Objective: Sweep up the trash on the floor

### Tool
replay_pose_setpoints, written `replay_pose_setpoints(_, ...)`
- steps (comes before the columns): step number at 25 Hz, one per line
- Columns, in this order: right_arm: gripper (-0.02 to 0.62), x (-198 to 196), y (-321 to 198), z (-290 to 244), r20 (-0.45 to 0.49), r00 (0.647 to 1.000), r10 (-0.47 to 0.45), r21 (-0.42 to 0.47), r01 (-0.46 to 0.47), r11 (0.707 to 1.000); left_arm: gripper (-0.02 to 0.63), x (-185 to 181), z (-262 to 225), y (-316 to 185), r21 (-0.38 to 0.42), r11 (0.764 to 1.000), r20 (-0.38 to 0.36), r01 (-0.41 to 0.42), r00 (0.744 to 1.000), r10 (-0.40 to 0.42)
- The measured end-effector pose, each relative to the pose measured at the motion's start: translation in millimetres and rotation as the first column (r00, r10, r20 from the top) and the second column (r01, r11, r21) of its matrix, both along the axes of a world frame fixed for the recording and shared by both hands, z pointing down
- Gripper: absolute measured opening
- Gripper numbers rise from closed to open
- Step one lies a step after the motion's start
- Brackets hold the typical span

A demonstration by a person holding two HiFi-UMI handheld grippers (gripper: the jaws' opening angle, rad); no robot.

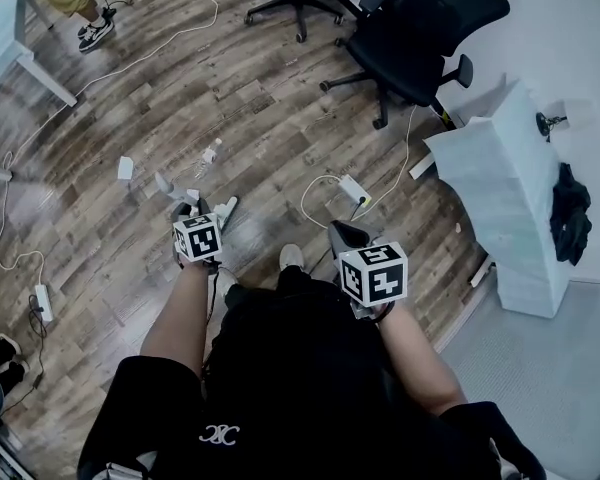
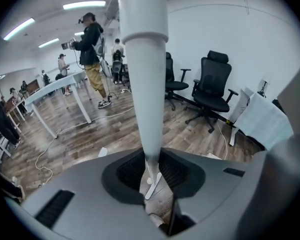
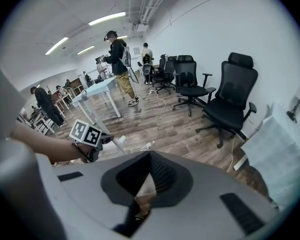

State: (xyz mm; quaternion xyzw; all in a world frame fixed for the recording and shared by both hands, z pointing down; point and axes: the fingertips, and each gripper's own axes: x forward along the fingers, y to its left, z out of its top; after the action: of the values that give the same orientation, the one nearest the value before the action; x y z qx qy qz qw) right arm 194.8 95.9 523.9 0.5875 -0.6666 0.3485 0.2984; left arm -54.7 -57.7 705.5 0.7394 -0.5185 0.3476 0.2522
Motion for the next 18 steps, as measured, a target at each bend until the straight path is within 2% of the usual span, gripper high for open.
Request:
replay_pose_setpoints(4, 0.014, -12, -6, 3, 0.006, 1.0, -0.026, -0.003, 0.026, 1.0, 0.084, -22, -1, -1, 0.014, 1.0, 0.03, 0.02, 0.999, -0.02)
replay_pose_setpoints(10, 0.014, -36, -19, 4, 0.003, 0.998, -0.065, 0.001, 0.065, 0.998, 0.084, -43, -8, 0, 0.006, 0.999, -0.001, 0.039, 0.999, -0.039)
replay_pose_setpoints(14, 0.014, -57, -29, 6, 0.011, 0.996, -0.092, 0.007, 0.091, 0.996, 0.084, -54, -22, -6, 0.035, 0.999, -0.041, 0.035, 0.999, -0.034)
replay_pose_setpoints(18, 0.014, -84, -47, 8, 0.021, 0.992, -0.123, 0.018, 0.123, 0.992, 0.084, -64, -42, -13, 0.039, 0.999, -0.106, -0.007, 0.994, 0.011)
